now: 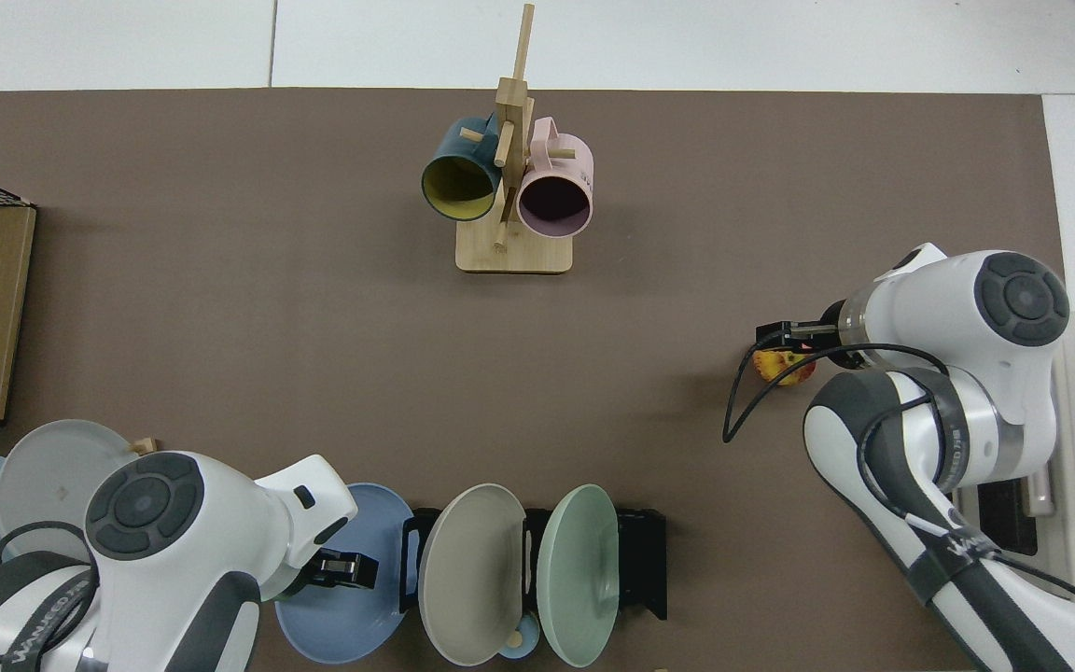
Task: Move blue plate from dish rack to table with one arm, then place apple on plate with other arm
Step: 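Grasp the blue plate in the rack with the left gripper and lift, then carry the blue plate to the table middle and set it down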
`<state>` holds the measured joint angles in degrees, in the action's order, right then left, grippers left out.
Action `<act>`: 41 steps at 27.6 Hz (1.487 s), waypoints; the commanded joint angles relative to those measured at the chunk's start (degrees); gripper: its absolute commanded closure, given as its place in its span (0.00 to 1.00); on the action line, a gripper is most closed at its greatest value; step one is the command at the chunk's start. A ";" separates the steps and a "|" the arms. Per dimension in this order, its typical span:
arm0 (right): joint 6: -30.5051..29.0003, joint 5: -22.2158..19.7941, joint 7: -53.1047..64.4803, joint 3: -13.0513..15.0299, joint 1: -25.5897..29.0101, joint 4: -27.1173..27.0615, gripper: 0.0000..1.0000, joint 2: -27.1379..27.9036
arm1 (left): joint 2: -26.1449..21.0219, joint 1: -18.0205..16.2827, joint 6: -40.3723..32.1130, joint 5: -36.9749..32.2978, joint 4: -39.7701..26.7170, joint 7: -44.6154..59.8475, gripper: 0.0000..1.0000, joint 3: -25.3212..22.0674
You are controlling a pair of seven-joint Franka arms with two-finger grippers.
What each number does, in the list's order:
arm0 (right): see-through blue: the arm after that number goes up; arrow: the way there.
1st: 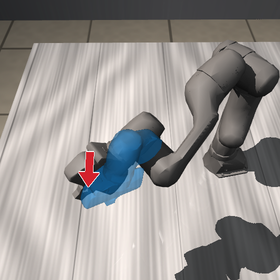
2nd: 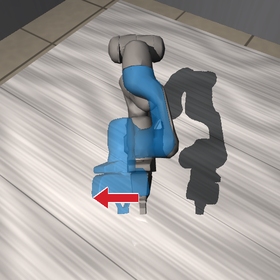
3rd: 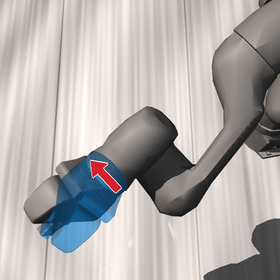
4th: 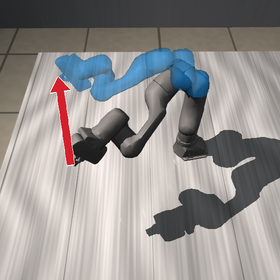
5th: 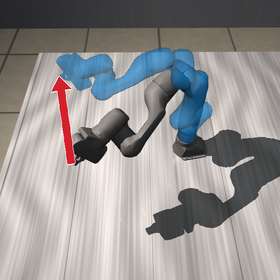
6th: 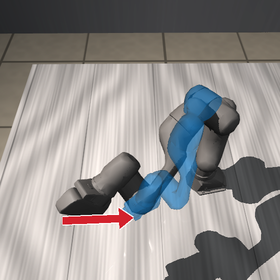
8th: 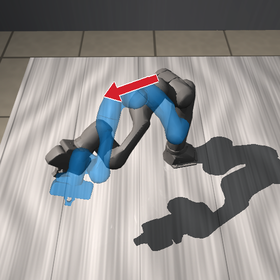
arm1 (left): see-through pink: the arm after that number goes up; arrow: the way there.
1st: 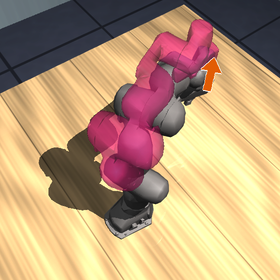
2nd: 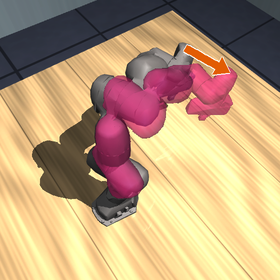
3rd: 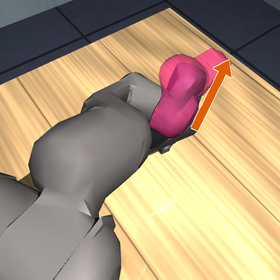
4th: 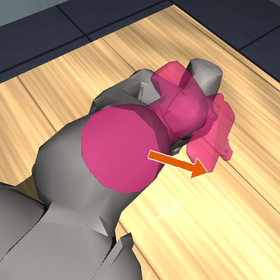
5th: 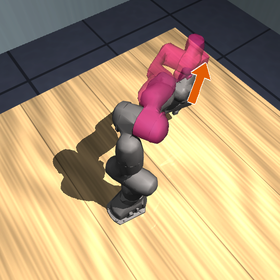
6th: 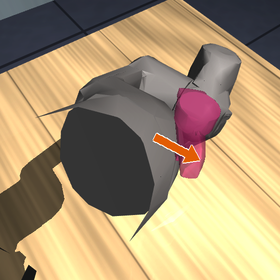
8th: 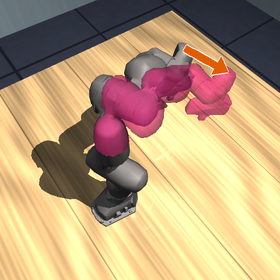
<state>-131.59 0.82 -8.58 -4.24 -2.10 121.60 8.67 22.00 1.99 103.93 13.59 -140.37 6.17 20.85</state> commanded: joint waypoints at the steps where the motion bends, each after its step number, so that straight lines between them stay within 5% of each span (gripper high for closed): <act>1: -2.18 -1.35 -1.79 0.02 -0.10 0.31 0.00 1.79 | 0.68 -0.24 0.57 -0.14 0.97 0.42 0.99 -0.28; 17: -3.41 -1.35 -3.55 0.02 -0.18 0.31 0.00 5.13 | -0.81 -8.14 -3.82 -7.87 12.04 -0.72 1.00 -1.16; 25: -3.41 -1.35 -3.46 0.02 -0.10 0.31 0.00 5.57 | -9.95 -8.15 -3.03 -6.99 21.28 -5.19 1.00 -6.86; 34: -3.24 -1.44 -3.29 0.02 -0.10 0.31 0.01 5.92 | -16.28 -8.24 6.02 8.28 21.46 -15.48 1.00 -13.02; 38: -3.24 -1.44 -2.85 0.02 -0.01 0.31 0.31 5.92 | -21.28 -8.15 8.39 14.61 21.19 -19.52 1.00 -12.67; 41: -3.24 -1.44 -2.76 0.02 -0.01 0.31 0.70 5.92 | -25.24 -8.15 10.32 21.73 21.19 -20.85 1.00 -12.23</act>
<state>-133.67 0.70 -10.05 -4.21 -2.10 121.60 14.39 3.67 -5.81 111.32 26.81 -120.59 -11.44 7.62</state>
